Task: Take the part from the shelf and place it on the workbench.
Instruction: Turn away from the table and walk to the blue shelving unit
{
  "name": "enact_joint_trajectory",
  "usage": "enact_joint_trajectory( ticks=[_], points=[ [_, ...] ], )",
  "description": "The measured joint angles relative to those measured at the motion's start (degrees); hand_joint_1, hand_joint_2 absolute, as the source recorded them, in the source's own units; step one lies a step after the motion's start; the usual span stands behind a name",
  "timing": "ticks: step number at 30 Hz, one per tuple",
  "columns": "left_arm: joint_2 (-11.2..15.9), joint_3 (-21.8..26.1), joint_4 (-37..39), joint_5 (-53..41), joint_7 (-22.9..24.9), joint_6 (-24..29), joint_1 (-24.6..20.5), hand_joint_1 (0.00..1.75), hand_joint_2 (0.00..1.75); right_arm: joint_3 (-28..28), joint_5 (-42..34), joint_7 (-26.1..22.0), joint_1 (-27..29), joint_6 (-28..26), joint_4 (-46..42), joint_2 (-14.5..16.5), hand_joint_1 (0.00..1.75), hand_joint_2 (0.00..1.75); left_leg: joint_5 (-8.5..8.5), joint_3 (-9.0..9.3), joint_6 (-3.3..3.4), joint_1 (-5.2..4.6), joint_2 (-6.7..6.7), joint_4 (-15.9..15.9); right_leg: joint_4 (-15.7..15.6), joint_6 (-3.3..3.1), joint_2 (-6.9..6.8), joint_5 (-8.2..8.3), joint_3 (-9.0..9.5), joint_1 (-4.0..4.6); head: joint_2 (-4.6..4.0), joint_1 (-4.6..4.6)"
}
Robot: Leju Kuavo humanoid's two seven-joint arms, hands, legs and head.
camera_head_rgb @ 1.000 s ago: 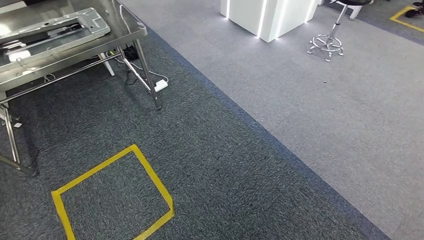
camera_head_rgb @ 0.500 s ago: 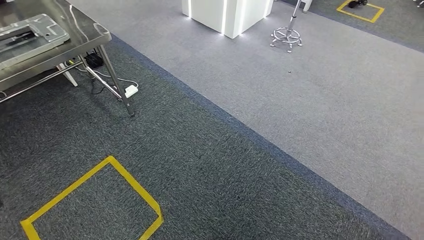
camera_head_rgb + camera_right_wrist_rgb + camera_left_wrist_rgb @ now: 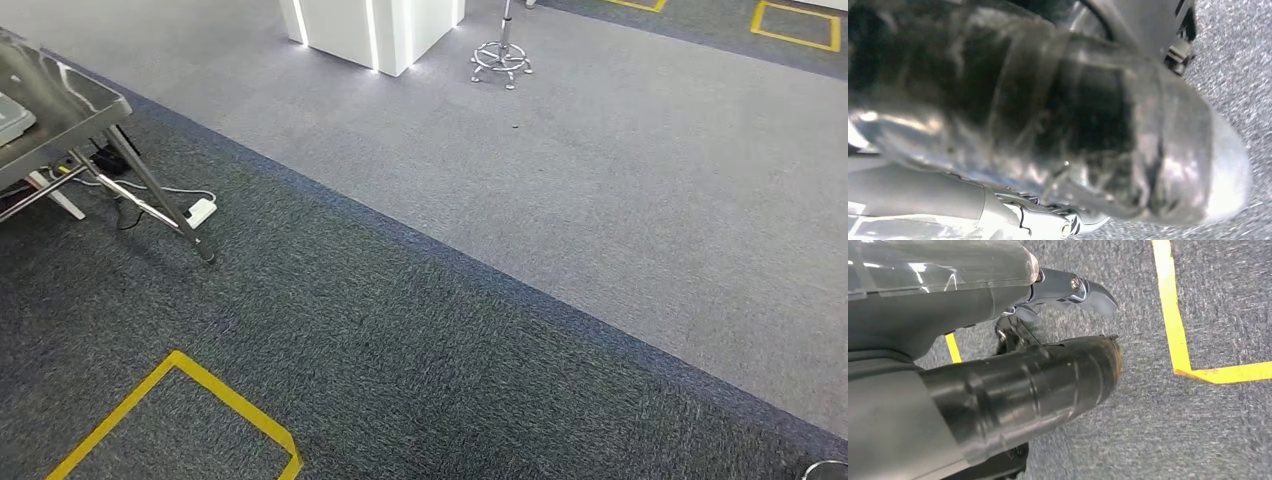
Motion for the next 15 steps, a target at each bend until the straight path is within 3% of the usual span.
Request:
enact_joint_trajectory(
  ticks=[2,3,5,7,9,11,13,14,15],
  points=[
    [0.0,0.0,0.0,0.0,0.1,0.0,0.1,0.00,0.00,0.0,0.0,0.0,0.0,0.3,0.0,0.0,0.00,0.00,4.25,2.89,0.21,0.04,-1.43,-7.3,0.5,0.32,1.57,-0.19,-0.09,-0.02,0.00,0.01],
    [0.0,0.0,0.0,0.0,0.1,0.0,0.1,0.00,0.00,0.0,0.1,0.1,0.0,0.5,0.0,0.0,0.00,0.00,5.49,4.08,0.36,0.06,-2.43,-10.5,0.9,0.63,2.29,-0.34,-0.29,0.00,0.00,0.01],
    [0.0,0.1,0.0,0.0,0.2,-0.1,0.0,0.00,0.00,0.0,0.2,0.2,0.0,0.6,0.0,0.0,0.00,0.00,5.90,4.98,0.82,-0.09,-3.69,-13.1,1.3,1.40,3.32,-0.49,-0.76,-0.04,0.00,0.03],
    [0.0,0.1,0.0,0.0,0.3,-0.1,-0.3,0.00,0.00,0.0,0.3,0.4,0.2,0.7,0.0,0.0,0.00,0.00,6.14,5.14,1.63,-0.23,-2.65,-13.4,1.4,2.11,3.94,-0.38,-1.07,-0.26,0.00,0.03],
    [-0.1,0.1,0.0,0.0,0.5,-0.1,-0.5,0.00,0.00,0.0,0.4,0.6,0.2,0.7,0.0,0.0,0.00,0.00,6.59,5.38,2.53,-0.19,-1.21,-13.9,3.3,2.55,1.62,-1.72,-2.03,-0.18,0.00,0.11],
    [0.0,0.2,0.0,0.0,0.6,0.0,-0.2,0.00,0.00,0.0,0.5,0.6,0.1,0.7,0.0,0.0,0.00,0.00,6.75,5.36,3.00,-0.29,0.35,-14.2,9.4,2.88,-1.96,-5.31,-4.86,-0.07,0.00,0.21],
    [0.0,0.3,0.0,0.0,0.7,0.1,0.0,0.00,0.00,0.0,0.6,0.6,0.1,0.8,0.0,0.0,0.00,0.00,6.66,5.28,3.15,-0.54,1.95,-14.2,16.0,3.21,-3.23,-8.12,-7.99,-0.20,0.00,0.22],
    [0.0,0.4,0.0,0.0,0.7,0.1,0.1,0.00,0.00,0.0,0.6,0.6,0.1,0.8,0.0,0.0,0.00,0.00,6.57,5.30,3.18,-0.62,2.72,-14.2,17.2,3.26,-3.43,-8.13,-8.49,-0.24,0.00,0.22],
    [0.0,0.5,0.0,0.0,0.7,0.1,0.1,0.00,0.00,0.0,0.6,0.6,0.2,0.8,0.0,0.0,0.00,0.00,6.48,5.38,3.15,-0.67,3.42,-14.2,16.1,3.21,-3.62,-7.02,-7.81,-0.23,0.00,0.22]
  ],
)
